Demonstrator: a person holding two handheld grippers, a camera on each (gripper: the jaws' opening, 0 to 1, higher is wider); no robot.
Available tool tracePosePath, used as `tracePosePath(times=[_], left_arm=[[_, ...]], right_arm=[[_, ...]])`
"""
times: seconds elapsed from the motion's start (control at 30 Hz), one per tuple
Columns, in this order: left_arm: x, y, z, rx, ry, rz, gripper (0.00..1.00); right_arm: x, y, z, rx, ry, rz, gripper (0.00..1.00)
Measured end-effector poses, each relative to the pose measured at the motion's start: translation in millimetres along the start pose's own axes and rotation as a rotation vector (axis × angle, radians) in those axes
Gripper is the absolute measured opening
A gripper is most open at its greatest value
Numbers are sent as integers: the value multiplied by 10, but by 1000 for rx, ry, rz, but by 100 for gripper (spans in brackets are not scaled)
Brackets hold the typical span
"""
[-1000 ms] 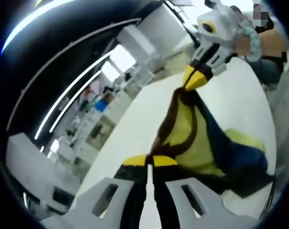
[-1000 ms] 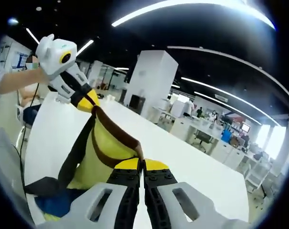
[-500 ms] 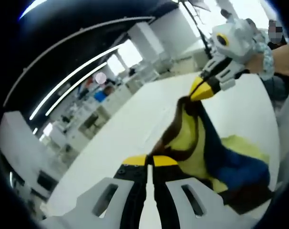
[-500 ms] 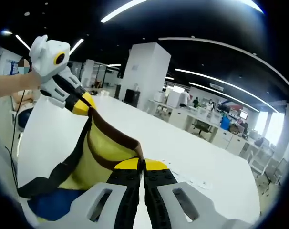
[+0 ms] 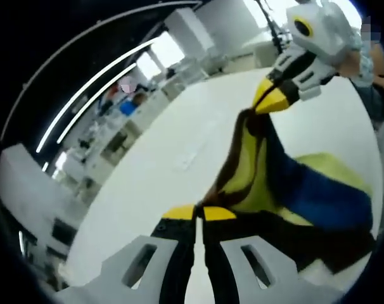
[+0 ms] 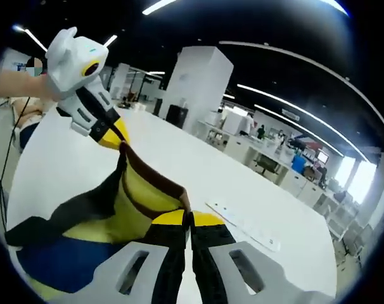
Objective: Fold the garment on the visible template until the final outline fits inside the template.
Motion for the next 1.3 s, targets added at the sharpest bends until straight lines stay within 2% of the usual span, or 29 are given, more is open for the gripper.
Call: tracePosePath(times=[0.17,0.2,0.27,0.5,0.6,0.77,0.87,1.03,1.13,1.17,1.3], left_arm=[[-66,18,-96,6,-19,26,0],[-91,6,-119,-14,-19,66,0],[-125,14,-147,-5,-15,59,0],[-192,25,-205,-10,-27,104,4],[-195,3,-201,-11,-31,134,13],[-195,-53,-186,-28,-32,135,15],[-144,-143,-112,-40,-45,145,16],[-112,-158,-69,-46,-62,160,23],[-76,-215,-21,-66,-71,172,26],[-76,-257,-15,-96,-63,192,28],[-116,-248,-46,-98,-67,203,32]], right_arm=[[-18,21,-43,-21,-1,15,3],[-34,8,-40,-30,-2,37,3],[-68,1,-52,-36,1,52,3],[-91,-14,-57,-47,-9,37,7],[-130,16,-44,-39,2,33,7],[-167,18,-55,-30,24,29,14],[-191,38,-40,-28,29,20,14],[-225,83,-19,-8,49,8,20],[-248,113,13,16,60,-42,22],[-244,108,27,11,60,-38,23],[-245,111,64,17,74,-33,28]])
Point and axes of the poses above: the point that each gripper's makers call its tool centre point, and the gripper's own axes: z roughly backward along the fingers, y roughly to its left, x roughly out of its top, the point moved 10 cm from there along z, roughly backward along the fingers, and after that the axes turned 6 degrees about -z, right-handed, at the moved point
